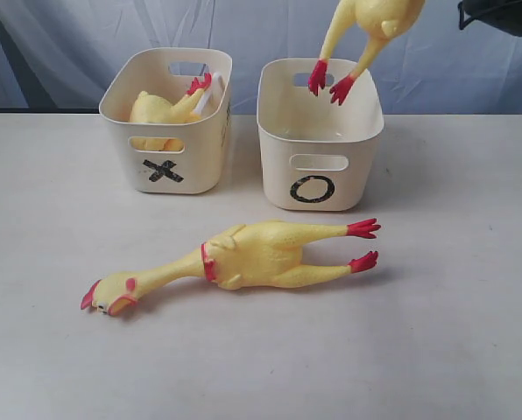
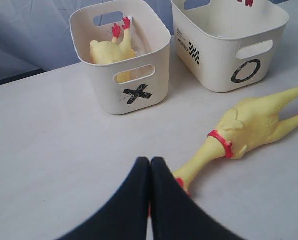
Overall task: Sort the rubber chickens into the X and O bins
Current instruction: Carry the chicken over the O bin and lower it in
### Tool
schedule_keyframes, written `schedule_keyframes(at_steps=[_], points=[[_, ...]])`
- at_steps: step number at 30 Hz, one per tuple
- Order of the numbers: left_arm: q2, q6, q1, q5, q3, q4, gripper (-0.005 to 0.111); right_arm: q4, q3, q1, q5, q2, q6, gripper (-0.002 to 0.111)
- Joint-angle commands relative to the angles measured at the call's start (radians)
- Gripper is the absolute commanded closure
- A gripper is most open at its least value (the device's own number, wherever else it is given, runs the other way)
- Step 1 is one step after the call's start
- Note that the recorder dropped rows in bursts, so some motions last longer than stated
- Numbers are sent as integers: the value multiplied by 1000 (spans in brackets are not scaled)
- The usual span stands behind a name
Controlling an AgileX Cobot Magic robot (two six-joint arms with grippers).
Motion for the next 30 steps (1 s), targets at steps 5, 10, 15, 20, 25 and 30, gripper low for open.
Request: schedule_keyframes(at_steps=[5,10,15,20,25,30], points=[[-5,0,0,3,5,-12,107,-122,-95,37,1,125,2,109],[-5,1,0,5,5,-12,107,-127,-135,68,40,191,2,109],[-5,1,0,8,5,-17,107,-166,-149,89,95,226,2,109],[-5,3,0,10,5,-17,107,-169,-149,91,162,233,2,109],[-5,2,0,14,5,-17,107,-163,-149,91,211,233,2,109],[-5,2,0,14,5,-17,107,-158,-149,91,255,233,2,109]])
